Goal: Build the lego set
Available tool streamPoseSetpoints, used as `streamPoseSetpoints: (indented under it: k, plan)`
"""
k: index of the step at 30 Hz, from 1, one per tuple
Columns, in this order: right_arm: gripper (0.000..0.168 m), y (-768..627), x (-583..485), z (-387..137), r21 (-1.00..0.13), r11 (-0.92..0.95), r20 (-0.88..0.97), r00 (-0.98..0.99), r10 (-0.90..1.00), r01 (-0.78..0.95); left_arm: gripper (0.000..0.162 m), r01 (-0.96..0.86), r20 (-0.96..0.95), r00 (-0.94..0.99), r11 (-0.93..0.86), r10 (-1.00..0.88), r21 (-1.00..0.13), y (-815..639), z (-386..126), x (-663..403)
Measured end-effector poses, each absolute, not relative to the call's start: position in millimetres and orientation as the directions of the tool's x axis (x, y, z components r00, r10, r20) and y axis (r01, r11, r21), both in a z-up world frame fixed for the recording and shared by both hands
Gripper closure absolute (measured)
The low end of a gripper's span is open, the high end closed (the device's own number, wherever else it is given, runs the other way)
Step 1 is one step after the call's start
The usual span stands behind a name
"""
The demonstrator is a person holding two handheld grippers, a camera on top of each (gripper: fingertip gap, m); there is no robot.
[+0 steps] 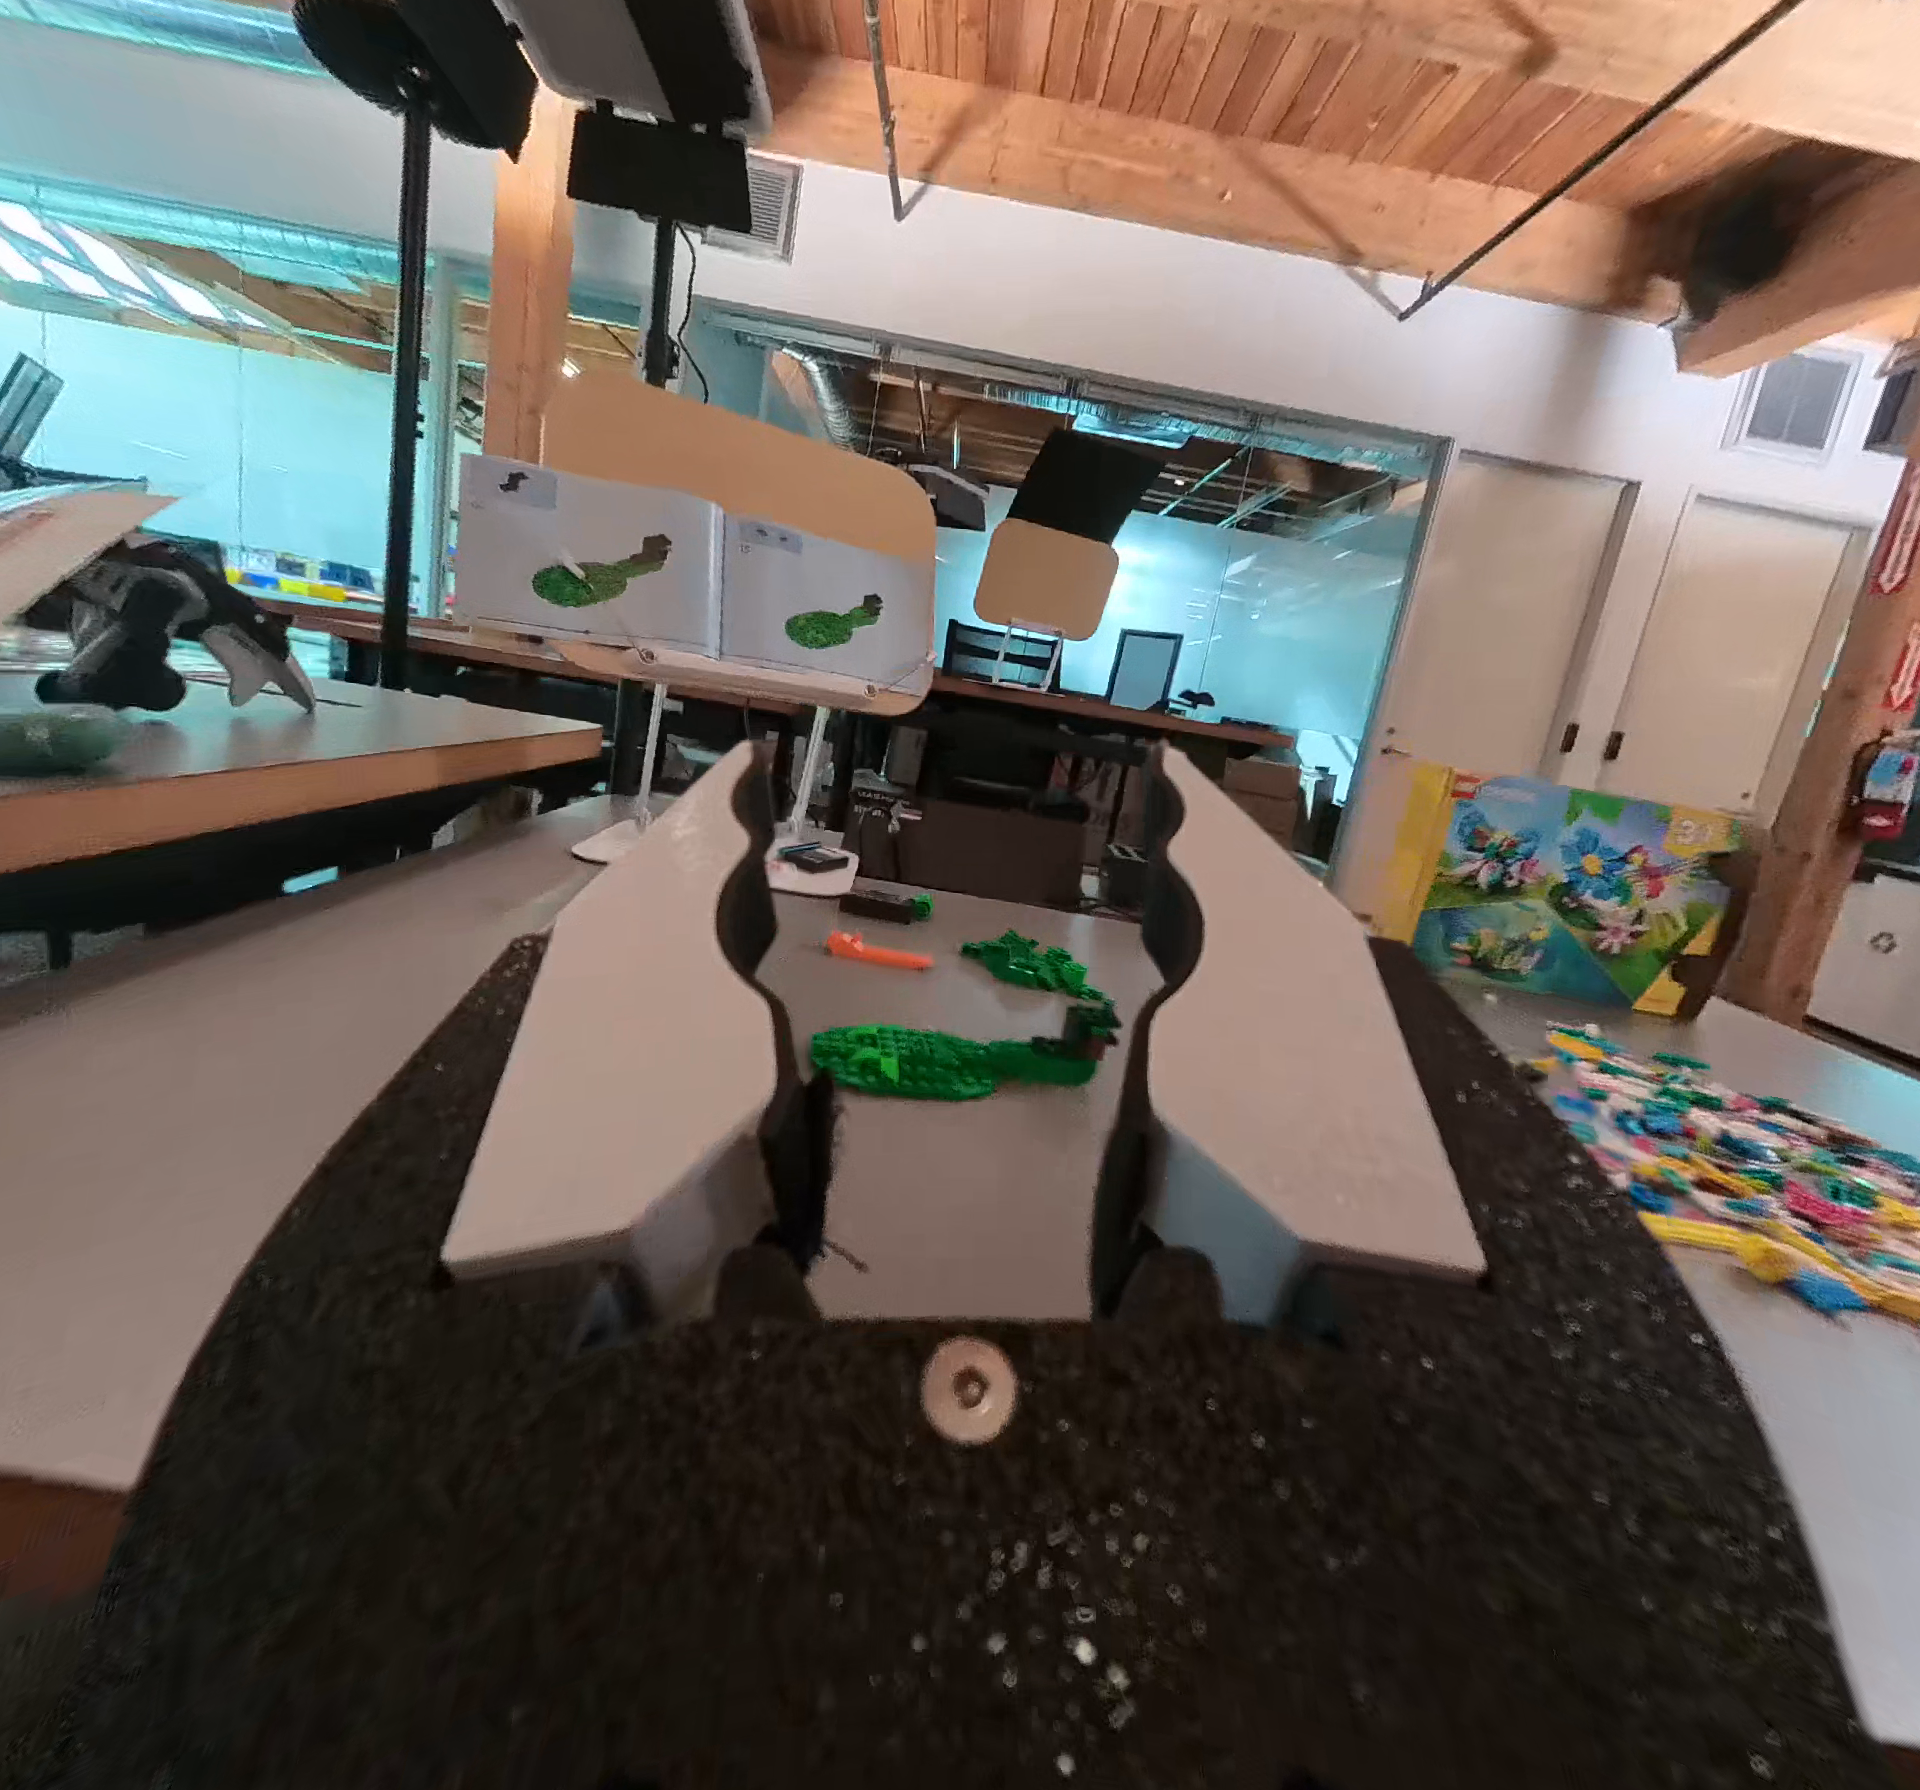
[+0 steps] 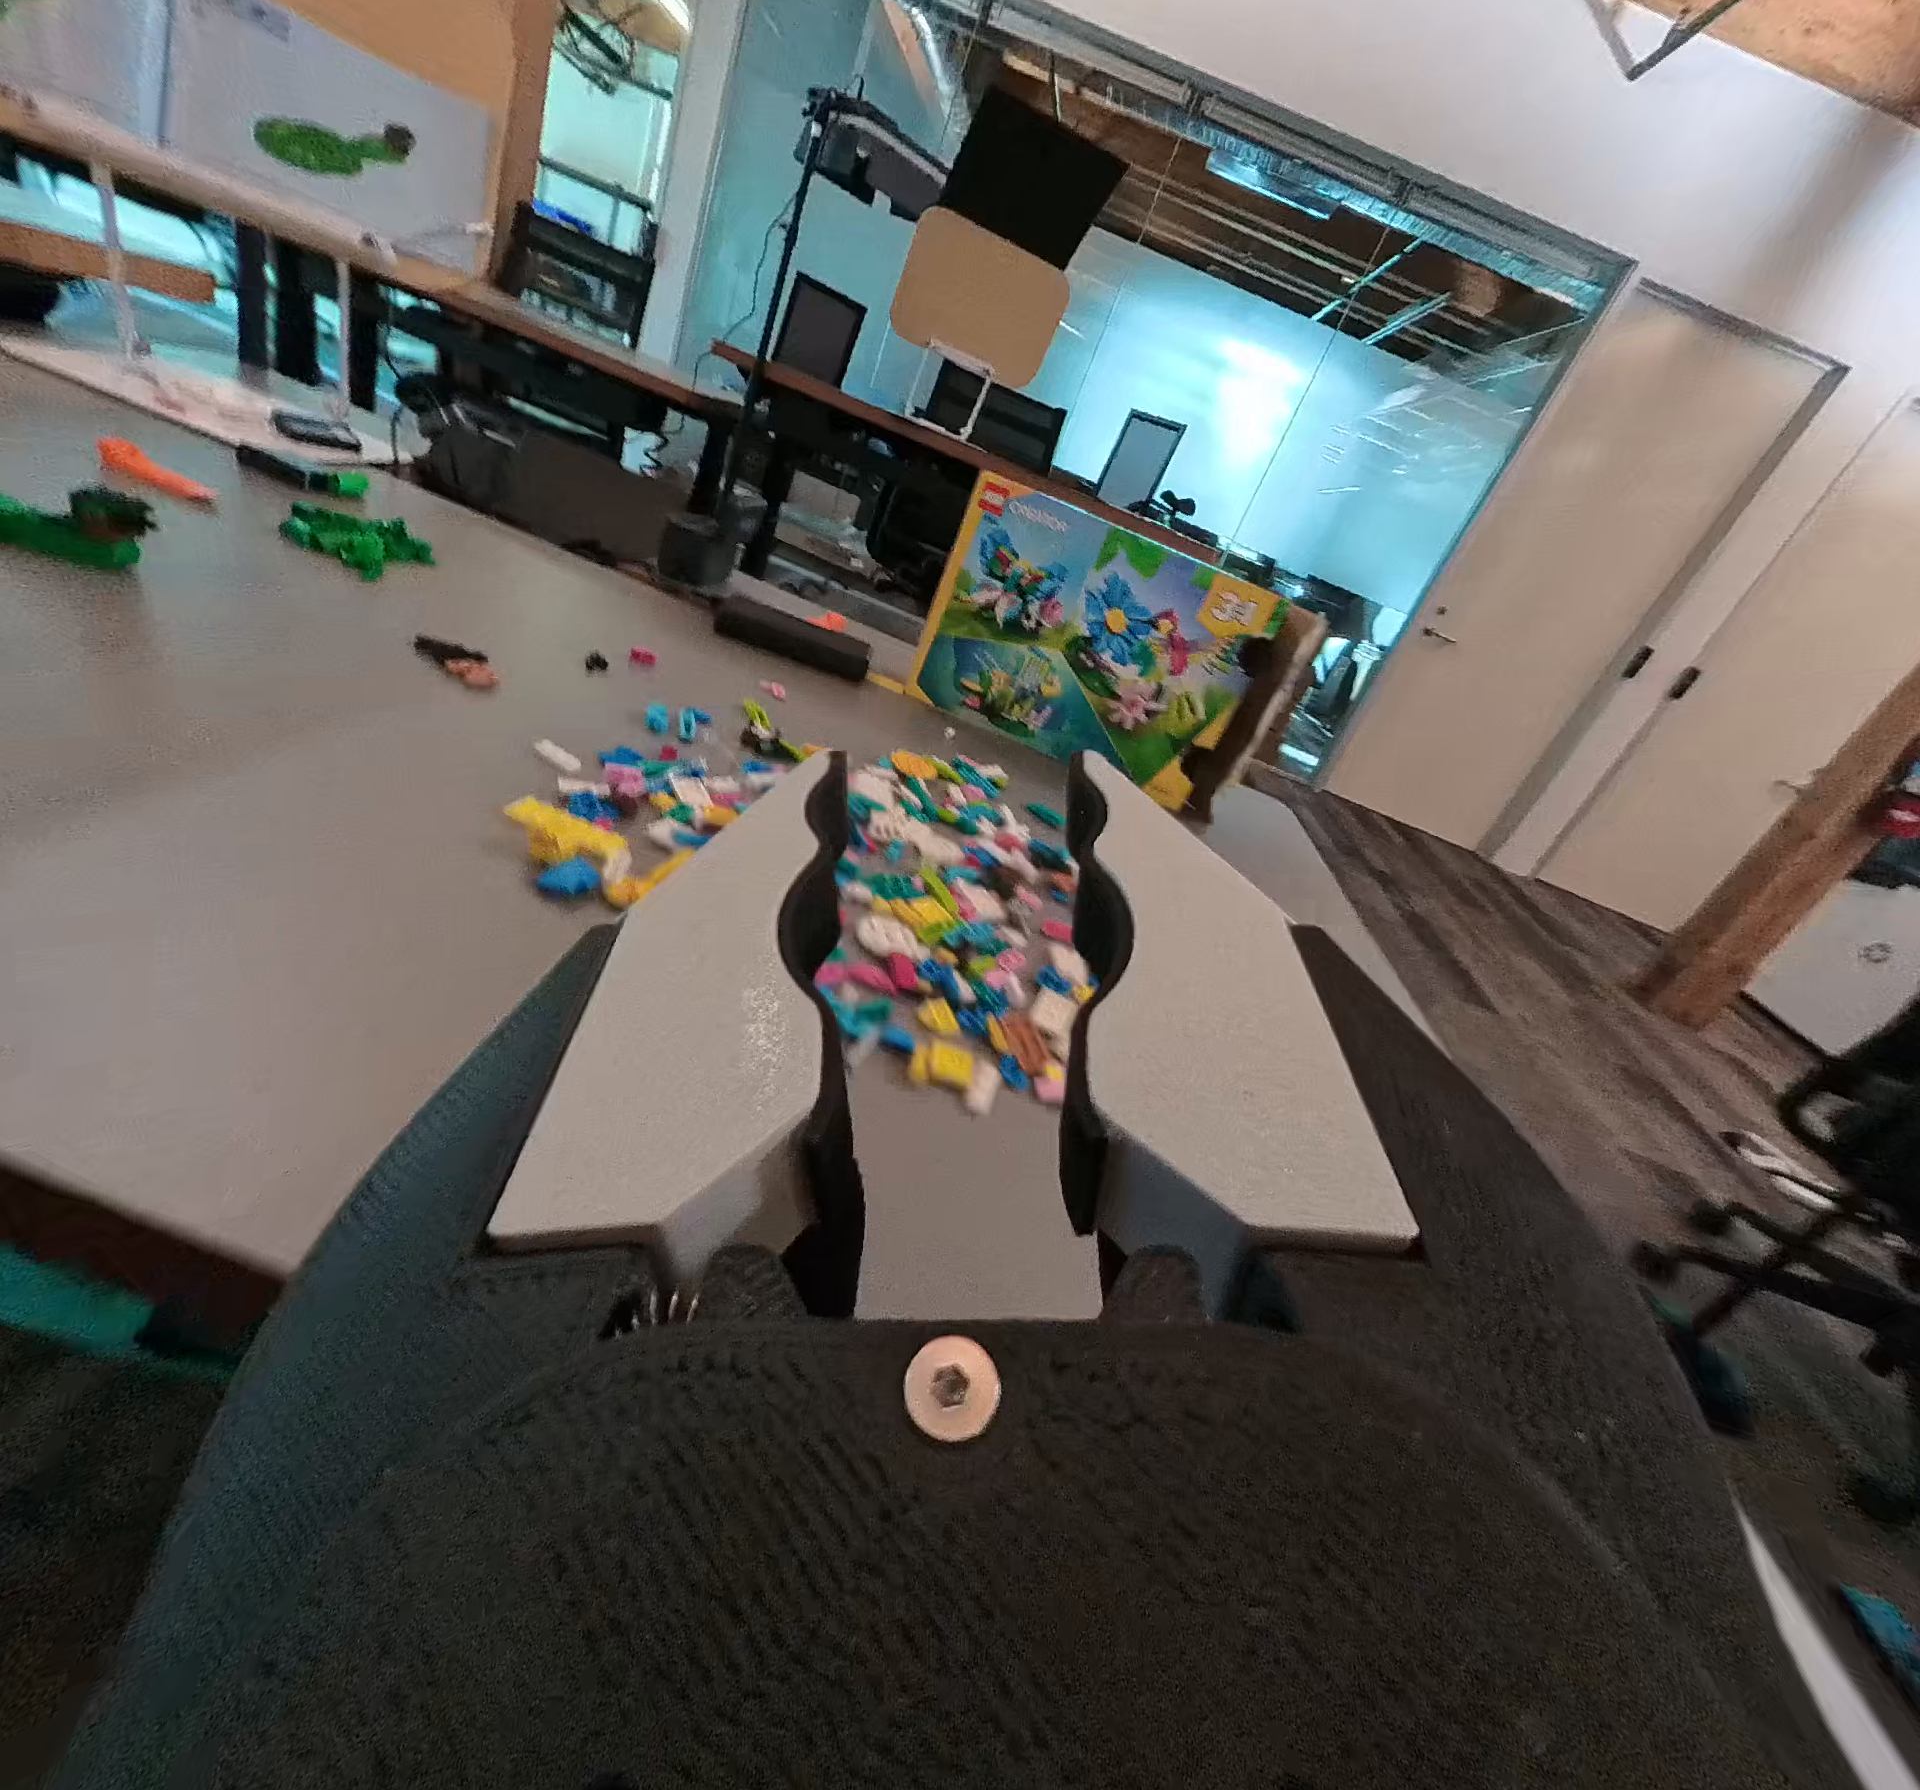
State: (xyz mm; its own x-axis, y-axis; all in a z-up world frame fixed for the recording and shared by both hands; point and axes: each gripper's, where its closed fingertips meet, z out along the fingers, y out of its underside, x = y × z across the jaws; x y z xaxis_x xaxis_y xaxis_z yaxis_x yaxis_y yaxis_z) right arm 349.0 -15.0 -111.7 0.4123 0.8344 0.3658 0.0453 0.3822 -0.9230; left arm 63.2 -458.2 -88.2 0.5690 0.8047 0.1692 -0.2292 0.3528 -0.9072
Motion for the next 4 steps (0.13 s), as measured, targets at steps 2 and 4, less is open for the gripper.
streamPoseSetpoints:
  k: [2, 4]
  plan:
    - [0.124, -14, 316, -104, -0.931, 0.364, 0.340, 0.392, 0.855, 0.014, 0.087, -0.210, 0.168, 0.580, 0.345, 0.797, -0.915, -451, -85, 41]
    - [0.123, -16, 286, -93, -0.927, 0.374, 0.340, 0.370, 0.865, -0.021, 0.085, -0.199, 0.161, 0.587, 0.334, 0.793, -0.921, -444, -81, 24]
